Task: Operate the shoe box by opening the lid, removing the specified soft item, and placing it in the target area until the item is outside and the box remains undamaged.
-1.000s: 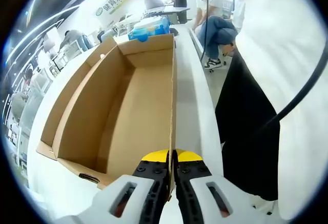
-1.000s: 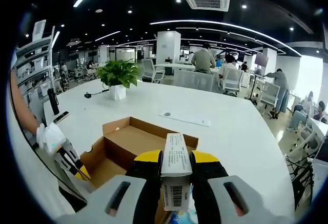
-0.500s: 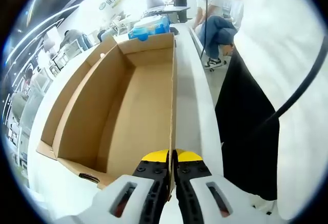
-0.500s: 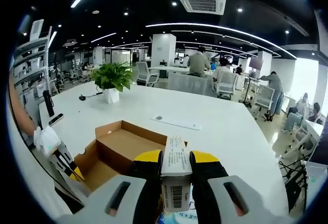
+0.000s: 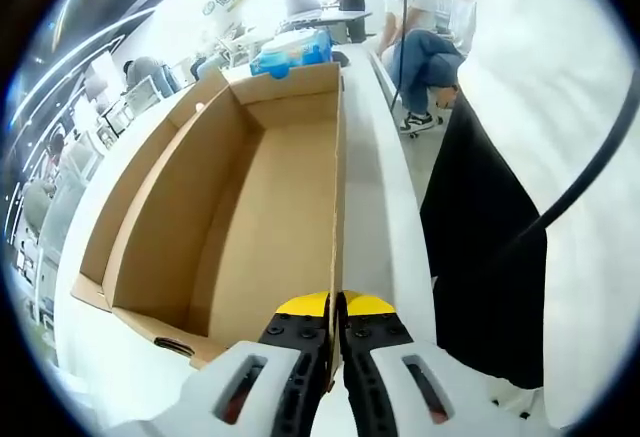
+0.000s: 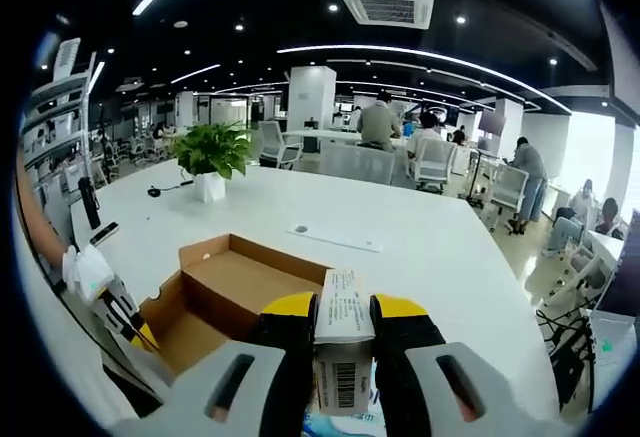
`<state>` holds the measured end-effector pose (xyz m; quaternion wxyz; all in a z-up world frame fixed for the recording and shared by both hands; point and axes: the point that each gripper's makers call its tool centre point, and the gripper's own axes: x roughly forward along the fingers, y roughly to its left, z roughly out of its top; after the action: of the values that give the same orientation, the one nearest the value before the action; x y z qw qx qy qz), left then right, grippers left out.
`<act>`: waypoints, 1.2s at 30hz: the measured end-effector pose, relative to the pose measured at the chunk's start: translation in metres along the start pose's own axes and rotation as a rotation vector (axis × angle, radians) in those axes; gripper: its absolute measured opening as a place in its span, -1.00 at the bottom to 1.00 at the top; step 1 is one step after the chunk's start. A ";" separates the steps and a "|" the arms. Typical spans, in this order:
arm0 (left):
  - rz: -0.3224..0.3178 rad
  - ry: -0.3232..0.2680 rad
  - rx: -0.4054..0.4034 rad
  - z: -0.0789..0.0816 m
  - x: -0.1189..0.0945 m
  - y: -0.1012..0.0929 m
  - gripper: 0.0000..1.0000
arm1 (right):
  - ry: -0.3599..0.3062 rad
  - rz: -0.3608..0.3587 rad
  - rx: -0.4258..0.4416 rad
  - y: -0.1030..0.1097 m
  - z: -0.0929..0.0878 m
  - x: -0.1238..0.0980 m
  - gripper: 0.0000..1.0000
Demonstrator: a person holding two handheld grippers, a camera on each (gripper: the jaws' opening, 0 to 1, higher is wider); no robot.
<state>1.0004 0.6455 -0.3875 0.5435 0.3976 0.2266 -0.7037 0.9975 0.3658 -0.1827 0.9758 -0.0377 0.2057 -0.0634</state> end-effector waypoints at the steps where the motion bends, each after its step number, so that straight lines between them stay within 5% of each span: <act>1: 0.000 0.000 0.000 0.000 0.000 0.000 -0.95 | -0.002 -0.003 -0.003 -0.001 0.000 -0.001 -0.62; 22: 0.003 0.013 0.000 0.000 0.000 0.000 -0.95 | -0.002 -0.118 0.051 -0.056 -0.016 -0.021 -0.62; 36: 0.002 0.018 0.002 -0.001 0.000 0.000 -0.95 | 0.013 -0.143 0.084 -0.064 -0.029 -0.023 -0.62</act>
<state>1.0007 0.6461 -0.3881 0.5421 0.4045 0.2303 -0.6997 0.9583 0.3046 -0.1935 0.9682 -0.0108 0.2058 -0.1418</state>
